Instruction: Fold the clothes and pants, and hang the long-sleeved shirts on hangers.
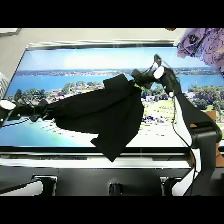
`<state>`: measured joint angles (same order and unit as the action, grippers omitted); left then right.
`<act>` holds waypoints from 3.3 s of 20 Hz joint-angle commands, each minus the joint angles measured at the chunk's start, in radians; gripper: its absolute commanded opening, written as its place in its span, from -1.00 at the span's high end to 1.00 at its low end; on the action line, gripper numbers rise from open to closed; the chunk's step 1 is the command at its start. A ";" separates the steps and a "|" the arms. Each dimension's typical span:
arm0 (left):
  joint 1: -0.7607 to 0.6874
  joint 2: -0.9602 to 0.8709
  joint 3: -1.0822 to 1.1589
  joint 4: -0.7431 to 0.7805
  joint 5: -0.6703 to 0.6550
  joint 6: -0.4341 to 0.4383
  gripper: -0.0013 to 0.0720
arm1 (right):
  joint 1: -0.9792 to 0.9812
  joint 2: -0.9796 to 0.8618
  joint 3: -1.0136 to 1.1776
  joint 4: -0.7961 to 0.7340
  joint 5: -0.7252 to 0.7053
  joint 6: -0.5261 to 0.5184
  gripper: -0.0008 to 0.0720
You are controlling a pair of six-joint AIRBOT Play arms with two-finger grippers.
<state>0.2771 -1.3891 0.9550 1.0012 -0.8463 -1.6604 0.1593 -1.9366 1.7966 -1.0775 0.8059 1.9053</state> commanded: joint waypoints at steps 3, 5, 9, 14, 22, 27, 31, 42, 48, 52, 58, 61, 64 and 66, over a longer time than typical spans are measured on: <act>0.024 -0.078 0.035 -0.032 0.027 0.000 -0.50 | 0.000 -0.051 0.001 0.086 -0.008 -0.035 0.90; 0.084 -0.051 0.071 -0.032 -0.050 0.002 -0.66 | 0.000 -0.037 0.001 0.085 0.016 -0.054 0.76; 0.247 0.085 0.079 -0.002 -0.160 0.033 -0.89 | -0.019 0.063 0.001 0.005 0.174 -0.130 -0.13; 0.419 0.247 -0.010 0.019 -0.227 0.089 -0.89 | -0.153 0.283 -0.049 -0.198 0.510 -0.290 -0.19; 0.393 0.299 -0.232 -0.040 -0.208 0.090 -0.88 | -0.252 0.700 -0.960 0.195 0.317 -0.399 -0.35; 0.389 0.299 -0.232 -0.039 -0.208 0.090 -0.88 | -0.090 0.730 -1.236 0.349 0.112 -0.428 -0.35; 0.389 0.299 -0.232 -0.040 -0.211 0.090 -0.88 | 0.009 0.705 -1.250 0.436 -0.035 -0.428 -0.34; 0.388 0.087 -0.232 -0.329 -0.091 0.328 -0.63 | 0.043 0.640 -1.197 0.633 -0.080 -0.592 0.90; 0.369 -0.042 -0.217 -0.535 -0.012 0.477 -0.63 | 0.043 0.640 -1.192 0.628 -0.068 -0.592 0.90; 0.332 -0.130 -0.176 -0.535 -0.012 0.502 -0.39 | 0.043 0.642 -1.191 0.629 -0.057 -0.588 0.90; 0.277 -0.206 -0.059 -0.534 -0.063 0.502 0.91 | 0.043 0.688 -1.178 0.613 -0.067 -0.585 0.90; 0.278 -0.132 0.019 -0.510 -0.178 0.485 0.92 | 0.043 0.729 -1.048 0.452 -0.064 -0.489 0.90; 0.278 0.045 0.063 -0.422 -0.198 0.357 0.92 | 0.043 0.734 -0.781 0.234 0.011 -0.369 0.90; 0.278 0.191 0.102 -0.387 -0.198 0.299 0.92 | 0.043 0.734 -0.566 0.095 0.081 -0.293 0.90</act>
<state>0.5568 -1.3560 1.0054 0.5514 -1.0203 -1.2640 0.2020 -1.2106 0.9859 -0.7639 0.8093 1.4895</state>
